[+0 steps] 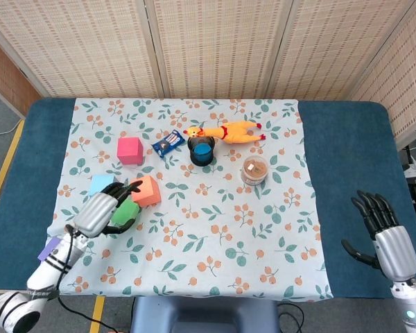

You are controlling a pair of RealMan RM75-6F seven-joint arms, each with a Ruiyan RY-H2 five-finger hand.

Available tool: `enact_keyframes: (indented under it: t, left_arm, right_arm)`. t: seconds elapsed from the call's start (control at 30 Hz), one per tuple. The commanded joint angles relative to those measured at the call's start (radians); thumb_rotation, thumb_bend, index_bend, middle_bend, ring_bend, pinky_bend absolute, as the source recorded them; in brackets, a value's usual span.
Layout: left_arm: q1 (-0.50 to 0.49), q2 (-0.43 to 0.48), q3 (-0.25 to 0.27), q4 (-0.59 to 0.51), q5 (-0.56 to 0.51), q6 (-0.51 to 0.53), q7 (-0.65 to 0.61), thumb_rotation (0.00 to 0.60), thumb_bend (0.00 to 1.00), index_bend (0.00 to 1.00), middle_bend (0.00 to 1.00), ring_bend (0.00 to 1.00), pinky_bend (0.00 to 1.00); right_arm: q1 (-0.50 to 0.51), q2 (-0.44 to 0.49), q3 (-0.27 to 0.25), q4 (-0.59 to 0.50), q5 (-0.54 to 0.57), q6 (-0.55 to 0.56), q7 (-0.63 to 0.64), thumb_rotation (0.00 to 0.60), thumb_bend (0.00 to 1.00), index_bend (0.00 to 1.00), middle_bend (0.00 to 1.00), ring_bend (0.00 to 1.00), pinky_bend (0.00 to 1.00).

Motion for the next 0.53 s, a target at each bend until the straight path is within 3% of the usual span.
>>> enact_keyframes:
  t: [0.03, 0.17, 0.27, 0.53]
  left_arm:
    - [0.148, 0.082, 0.073, -0.085, -0.028, 0.147, 0.128, 0.594, 0.38, 0.00, 0.06, 0.06, 0.15]
    - [0.212, 0.081, 0.100, -0.090, -0.015, 0.227, 0.155, 0.595, 0.39, 0.00, 0.04, 0.04, 0.12]
    - [0.335, 0.067, 0.139, -0.042, -0.027, 0.360, 0.156, 0.599, 0.39, 0.00, 0.04, 0.03, 0.10]
    - [0.364, 0.087, 0.090, -0.010, -0.046, 0.386, 0.102, 0.597, 0.39, 0.00, 0.02, 0.02, 0.09]
  right_arm:
    - [-0.004, 0.005, -0.004, -0.010, 0.004, -0.007, -0.020, 0.600, 0.16, 0.00, 0.00, 0.00, 0.00]
    - [-0.006, 0.010, -0.006, -0.022, 0.011, -0.017, -0.039, 0.600, 0.16, 0.00, 0.00, 0.00, 0.00]
    - [-0.011, 0.010, -0.002, -0.030, 0.019, -0.021, -0.109, 0.600, 0.16, 0.00, 0.00, 0.00, 0.00]
    - [-0.016, 0.016, -0.006, -0.063, 0.036, -0.049, -0.156, 0.600, 0.16, 0.00, 0.00, 0.00, 0.00]
